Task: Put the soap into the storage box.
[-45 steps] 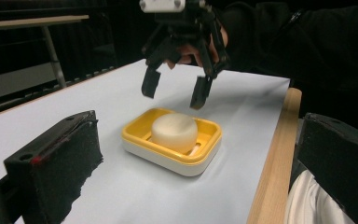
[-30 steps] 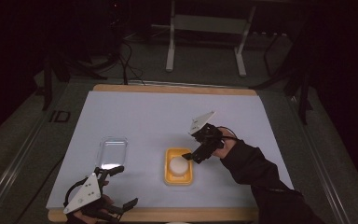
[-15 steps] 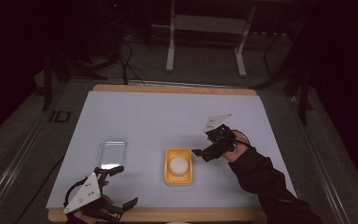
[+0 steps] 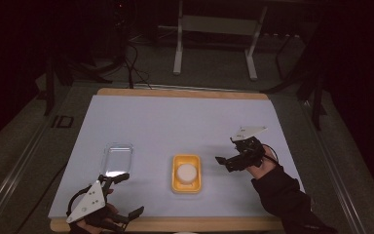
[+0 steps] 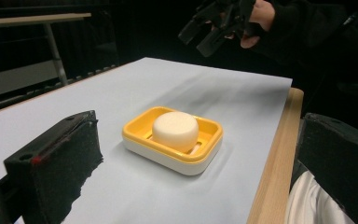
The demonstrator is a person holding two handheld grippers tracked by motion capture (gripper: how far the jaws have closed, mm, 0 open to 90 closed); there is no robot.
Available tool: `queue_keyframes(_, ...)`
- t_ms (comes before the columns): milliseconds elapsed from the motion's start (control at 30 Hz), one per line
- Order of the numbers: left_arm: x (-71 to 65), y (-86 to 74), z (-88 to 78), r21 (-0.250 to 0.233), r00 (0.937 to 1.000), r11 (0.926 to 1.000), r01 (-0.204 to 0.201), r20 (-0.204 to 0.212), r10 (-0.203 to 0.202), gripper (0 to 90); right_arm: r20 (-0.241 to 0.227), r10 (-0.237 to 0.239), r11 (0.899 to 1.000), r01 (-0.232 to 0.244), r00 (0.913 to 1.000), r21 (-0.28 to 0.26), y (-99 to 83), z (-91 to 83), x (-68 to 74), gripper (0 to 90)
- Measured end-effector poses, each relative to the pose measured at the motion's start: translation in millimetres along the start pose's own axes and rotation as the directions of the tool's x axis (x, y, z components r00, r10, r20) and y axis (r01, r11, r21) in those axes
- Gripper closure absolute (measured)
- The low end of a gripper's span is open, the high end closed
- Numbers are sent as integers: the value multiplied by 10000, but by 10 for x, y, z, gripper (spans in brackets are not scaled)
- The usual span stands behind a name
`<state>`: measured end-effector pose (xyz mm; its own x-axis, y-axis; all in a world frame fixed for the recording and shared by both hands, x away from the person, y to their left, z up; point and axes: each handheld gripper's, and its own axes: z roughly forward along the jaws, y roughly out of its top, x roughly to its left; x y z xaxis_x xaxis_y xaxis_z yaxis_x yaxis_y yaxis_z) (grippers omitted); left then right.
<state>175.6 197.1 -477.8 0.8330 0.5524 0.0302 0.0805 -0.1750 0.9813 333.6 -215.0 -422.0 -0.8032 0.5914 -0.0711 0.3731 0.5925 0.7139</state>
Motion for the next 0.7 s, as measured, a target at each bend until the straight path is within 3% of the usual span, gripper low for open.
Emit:
queue_keyframes(33,0,0,0,-3,10000,10000,-4,-1,4,1,218,36,9998,-32,9998,-188,-29,-24,6,105)
queue_keyframes(167,-1,-1,4,14,10000,10000,19,-3,-19,0,349,304,9980,-284,9989,-567,-128,-108,5,105)
queue_keyframes(533,-1,-2,6,46,10000,10000,36,18,-36,0,577,799,9957,-770,9951,-506,-390,-186,68,105)
queue_keyframes(700,-2,-3,6,51,10000,10000,44,30,-44,0,1130,791,9956,-729,9904,-582,-484,-208,105,106)
